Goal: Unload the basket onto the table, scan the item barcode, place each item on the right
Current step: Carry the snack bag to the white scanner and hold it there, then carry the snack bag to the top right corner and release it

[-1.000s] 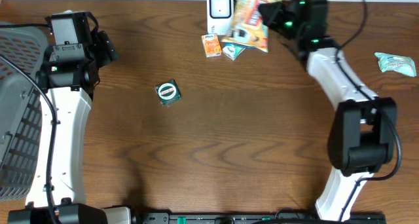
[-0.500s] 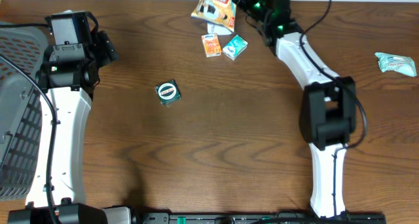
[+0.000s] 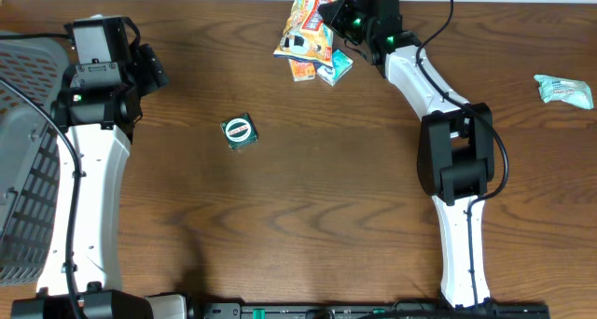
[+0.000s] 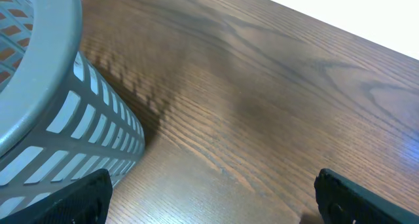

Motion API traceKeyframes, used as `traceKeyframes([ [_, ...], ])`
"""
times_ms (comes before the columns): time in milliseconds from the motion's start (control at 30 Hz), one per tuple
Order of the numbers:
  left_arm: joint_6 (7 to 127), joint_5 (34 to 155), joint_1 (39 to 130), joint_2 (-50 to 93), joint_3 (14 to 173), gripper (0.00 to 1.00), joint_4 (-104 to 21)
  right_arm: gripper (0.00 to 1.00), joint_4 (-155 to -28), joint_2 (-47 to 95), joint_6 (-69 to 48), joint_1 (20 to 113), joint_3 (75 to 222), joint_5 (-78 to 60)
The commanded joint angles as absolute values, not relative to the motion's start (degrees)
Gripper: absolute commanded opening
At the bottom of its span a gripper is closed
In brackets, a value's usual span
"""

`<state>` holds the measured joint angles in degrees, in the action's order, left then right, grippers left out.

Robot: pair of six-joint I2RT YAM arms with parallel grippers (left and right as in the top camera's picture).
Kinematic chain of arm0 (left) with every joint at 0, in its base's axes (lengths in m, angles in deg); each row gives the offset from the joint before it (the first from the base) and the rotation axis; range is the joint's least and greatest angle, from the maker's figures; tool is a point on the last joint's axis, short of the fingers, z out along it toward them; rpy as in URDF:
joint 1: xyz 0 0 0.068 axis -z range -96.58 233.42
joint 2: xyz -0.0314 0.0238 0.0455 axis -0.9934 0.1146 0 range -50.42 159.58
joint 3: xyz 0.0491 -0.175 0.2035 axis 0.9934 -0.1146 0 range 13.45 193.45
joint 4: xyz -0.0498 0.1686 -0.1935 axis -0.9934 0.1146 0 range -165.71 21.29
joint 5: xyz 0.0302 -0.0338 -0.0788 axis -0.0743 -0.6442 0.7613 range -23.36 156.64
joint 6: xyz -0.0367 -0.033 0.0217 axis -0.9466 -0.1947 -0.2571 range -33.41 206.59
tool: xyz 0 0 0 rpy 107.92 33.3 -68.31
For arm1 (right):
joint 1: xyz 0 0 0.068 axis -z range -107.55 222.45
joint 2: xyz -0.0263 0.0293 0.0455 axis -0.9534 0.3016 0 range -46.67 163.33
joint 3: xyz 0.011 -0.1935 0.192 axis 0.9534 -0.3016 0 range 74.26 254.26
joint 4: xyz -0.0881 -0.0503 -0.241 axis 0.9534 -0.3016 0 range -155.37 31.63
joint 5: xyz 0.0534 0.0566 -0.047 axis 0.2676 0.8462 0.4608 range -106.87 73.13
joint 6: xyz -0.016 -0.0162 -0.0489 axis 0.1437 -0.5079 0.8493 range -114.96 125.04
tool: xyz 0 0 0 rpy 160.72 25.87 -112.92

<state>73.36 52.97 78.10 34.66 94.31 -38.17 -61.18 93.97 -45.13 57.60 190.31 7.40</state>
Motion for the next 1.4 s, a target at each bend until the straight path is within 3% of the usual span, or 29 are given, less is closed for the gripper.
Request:
traceKeyframes([
  [0,74.1,52.4,77.9,35.0,94.8,0.98,-38.0,0.01,-61.0,93.1,-44.0,57.5,192.1,8.6],
  [300,74.1,52.4,77.9,35.0,94.8,0.98,-38.0,0.01,-65.2,88.0,-38.9,63.8,192.2,8.5],
  [633,74.1,52.4,77.9,35.0,94.8,0.98,-38.0,0.01,-87.0,79.3,-33.8,84.8,192.2,2.9],
  [800,74.1,52.4,77.9,35.0,94.8,0.98,-38.0,0.02,-93.7,79.5,-33.8,93.6,191.6,-6.4],
  [833,74.1,52.4,77.9,35.0,94.8,0.98,-38.0,0.17,-94.4,79.7,-33.4,95.0,191.5,-7.9],
  [900,74.1,52.4,77.9,35.0,94.8,0.98,-38.0,0.74,-95.4,79.9,-31.4,97.2,191.4,-8.1],
  [967,74.1,52.4,77.9,35.0,94.8,0.98,-38.0,0.93,-96.7,80.0,-29.4,98.8,191.4,-6.5],
  [1067,74.1,52.4,77.9,35.0,94.8,0.98,-38.0,0.97,-98.5,80.0,-26.2,99.6,191.4,-2.7],
  [1367,74.1,52.4,77.9,35.0,94.8,0.98,-38.0,0.96,-100.3,80.0,-15.7,94.2,191.4,17.0],
])
